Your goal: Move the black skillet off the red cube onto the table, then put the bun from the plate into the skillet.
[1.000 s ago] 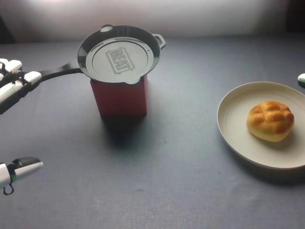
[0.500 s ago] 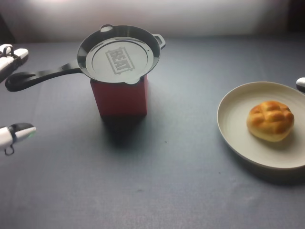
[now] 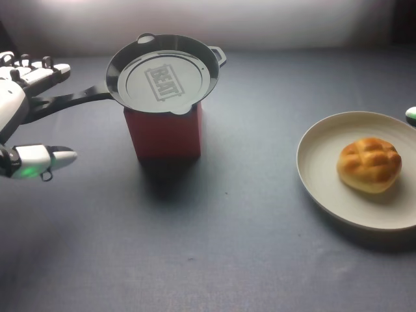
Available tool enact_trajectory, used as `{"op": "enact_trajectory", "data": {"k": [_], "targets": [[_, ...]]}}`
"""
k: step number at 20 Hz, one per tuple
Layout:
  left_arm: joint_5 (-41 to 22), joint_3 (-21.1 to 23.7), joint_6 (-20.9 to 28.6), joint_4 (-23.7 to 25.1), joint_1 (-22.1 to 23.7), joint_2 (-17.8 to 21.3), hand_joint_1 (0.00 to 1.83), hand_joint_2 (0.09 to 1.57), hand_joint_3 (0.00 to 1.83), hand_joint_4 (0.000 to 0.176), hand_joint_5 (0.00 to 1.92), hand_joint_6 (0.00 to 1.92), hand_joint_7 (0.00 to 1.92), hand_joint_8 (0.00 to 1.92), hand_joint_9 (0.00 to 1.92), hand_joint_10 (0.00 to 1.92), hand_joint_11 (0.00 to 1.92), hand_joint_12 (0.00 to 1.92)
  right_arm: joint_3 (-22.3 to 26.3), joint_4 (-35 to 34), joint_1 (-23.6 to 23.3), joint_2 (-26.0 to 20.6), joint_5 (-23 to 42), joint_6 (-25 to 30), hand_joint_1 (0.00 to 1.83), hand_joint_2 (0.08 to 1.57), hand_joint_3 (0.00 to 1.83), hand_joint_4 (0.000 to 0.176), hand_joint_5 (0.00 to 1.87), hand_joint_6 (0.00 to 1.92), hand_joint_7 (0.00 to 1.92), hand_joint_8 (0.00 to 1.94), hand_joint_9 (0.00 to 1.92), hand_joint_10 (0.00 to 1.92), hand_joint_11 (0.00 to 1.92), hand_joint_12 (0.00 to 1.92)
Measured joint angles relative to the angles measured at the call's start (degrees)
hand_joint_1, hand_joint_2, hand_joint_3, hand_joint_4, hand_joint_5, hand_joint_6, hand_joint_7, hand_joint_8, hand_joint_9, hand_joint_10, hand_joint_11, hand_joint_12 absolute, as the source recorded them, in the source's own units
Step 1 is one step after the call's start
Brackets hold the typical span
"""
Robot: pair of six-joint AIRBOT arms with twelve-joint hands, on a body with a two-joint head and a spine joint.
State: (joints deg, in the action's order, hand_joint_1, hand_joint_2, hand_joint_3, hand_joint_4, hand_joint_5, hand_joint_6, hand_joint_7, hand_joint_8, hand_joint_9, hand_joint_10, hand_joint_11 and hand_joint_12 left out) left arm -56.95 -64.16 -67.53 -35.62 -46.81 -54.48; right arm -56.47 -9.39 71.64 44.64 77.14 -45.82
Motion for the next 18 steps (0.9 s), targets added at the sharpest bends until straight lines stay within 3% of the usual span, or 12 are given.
{"op": "enact_trajectory", "data": {"k": [2, 3, 5, 6, 7, 8, 10, 11, 12, 15, 17, 18], "targets": [[2.21, -1.44, -0.15, -0.26, 1.4, -1.31, 0.82, 0.91, 0.0, 0.117, 0.27, 0.0, 0.28, 0.0, 0.24, 0.0, 0.0, 0.23, -0.02, 0.02, 0.0, 0.15, -0.22, 0.0, 0.36, 1.3, 0.0, 0.123, 0.25, 0.0, 0.18, 0.0, 0.18, 0.0, 0.26, 0.04], [4.11, -2.19, -0.76, -0.2, 2.64, -1.99, 0.82, 0.91, 0.0, 0.121, 0.28, 0.0, 0.28, 0.0, 0.24, 0.0, 0.0, 0.28, -0.26, 0.17, 0.0, 0.33, -0.52, 0.02, 0.36, 1.31, 0.01, 0.107, 0.25, 0.0, 0.18, 0.0, 0.18, 0.0, 0.27, 0.05], [7.37, -3.72, -3.04, 0.24, 5.57, -3.23, 0.84, 0.91, 0.0, 0.125, 0.3, 0.01, 0.31, 0.01, 0.27, 0.01, 0.0, 0.34, -0.31, -0.02, 0.0, 0.35, -0.96, 0.0, 0.38, 1.31, 0.0, 0.112, 0.27, 0.01, 0.19, 0.0, 0.2, 0.01, 0.29, 0.05], [8.74, -4.46, -4.2, 0.31, 6.99, -3.74, 0.85, 0.92, 0.0, 0.123, 0.32, 0.01, 0.32, 0.0, 0.28, 0.01, 0.0, 0.33, -0.31, 0.02, 0.0, 0.35, -0.98, 0.0, 0.36, 1.31, 0.0, 0.096, 0.28, 0.01, 0.19, 0.0, 0.2, 0.01, 0.31, 0.06], [9.81, -5.09, -5.25, 0.55, 8.28, -4.15, 0.86, 0.92, 0.0, 0.102, 0.36, 0.0, 0.36, 0.0, 0.32, 0.01, 0.0, 0.44, -0.31, 0.04, 0.0, 0.35, -0.98, 0.0, 0.36, 1.3, 0.0, 0.097, 0.28, 0.01, 0.19, 0.0, 0.2, 0.0, 0.32, 0.06], [11.58, -5.97, -6.91, 0.72, 9.88, -4.61, 0.85, 0.92, 0.0, 0.095, 0.38, 0.0, 0.38, 0.0, 0.35, 0.01, 0.0, 0.54, -0.35, 0.02, 0.0, 0.37, -1.07, 0.0, 0.35, 1.31, 0.0, 0.095, 0.28, 0.0, 0.18, 0.0, 0.2, 0.0, 0.32, 0.06], [13.75, -7.04, -8.33, 0.68, 11.41, -5.31, 0.84, 0.93, 0.0, 0.071, 0.41, 0.0, 0.42, 0.01, 0.39, 0.01, 0.0, 0.67, -0.35, 0.0, 0.02, 0.37, -1.2, 0.02, 0.33, 1.31, 0.0, 0.11, 0.28, 0.0, 0.19, 0.0, 0.21, 0.0, 0.32, 0.06], [14.6, -7.26, -8.74, 0.31, 11.67, -5.42, 0.83, 0.94, 0.0, 0.066, 0.41, 0.0, 0.43, 0.01, 0.4, 0.01, 0.0, 0.68, -0.35, 0.04, 0.02, 0.44, -1.18, 0.02, 0.32, 1.31, 0.0, 0.106, 0.28, 0.0, 0.19, 0.0, 0.21, 0.0, 0.32, 0.06], [15.23, -7.26, -8.96, 0.07, 11.69, -5.42, 0.83, 0.94, 0.0, 0.064, 0.42, 0.0, 0.44, 0.01, 0.41, 0.01, 0.0, 0.66, -0.35, 0.04, 0.02, 0.44, -1.2, 0.17, 0.33, 1.31, 0.0, 0.098, 0.28, 0.0, 0.19, 0.0, 0.2, 0.0, 0.31, 0.06], [16.28, -8.02, -9.44, -0.98, 11.69, -5.55, 0.83, 0.93, 0.0, 0.063, 0.44, 0.0, 0.45, 0.0, 0.44, 0.01, 0.0, 0.71, -0.35, 0.04, 0.02, 0.44, -1.38, 0.22, 0.35, 1.31, 0.0, 0.103, 0.28, 0.0, 0.18, 0.0, 0.2, 0.0, 0.31, 0.05], [16.65, -9.31, -10.05, -1.92, 12.13, -6.16, 0.84, 0.96, 0.0, 0.067, 0.5, 0.0, 0.54, 0.01, 0.53, 0.01, 0.0, 0.92, -0.35, -0.02, 0.07, 0.44, -1.53, 0.22, 0.32, 1.31, 0.0, 0.102, 0.28, 0.0, 0.18, 0.0, 0.19, 0.0, 0.3, 0.04], [17.14, -9.64, -10.1, -2.19, 12.37, -6.43, 0.84, 0.96, 0.0, 0.067, 0.5, 0.0, 0.54, 0.01, 0.53, 0.01, 0.0, 0.92, -0.42, 0.02, 0.07, 0.44, -1.57, 0.26, 0.32, 1.31, 0.0, 0.102, 0.28, 0.0, 0.18, 0.0, 0.19, 0.0, 0.3, 0.04]]}}
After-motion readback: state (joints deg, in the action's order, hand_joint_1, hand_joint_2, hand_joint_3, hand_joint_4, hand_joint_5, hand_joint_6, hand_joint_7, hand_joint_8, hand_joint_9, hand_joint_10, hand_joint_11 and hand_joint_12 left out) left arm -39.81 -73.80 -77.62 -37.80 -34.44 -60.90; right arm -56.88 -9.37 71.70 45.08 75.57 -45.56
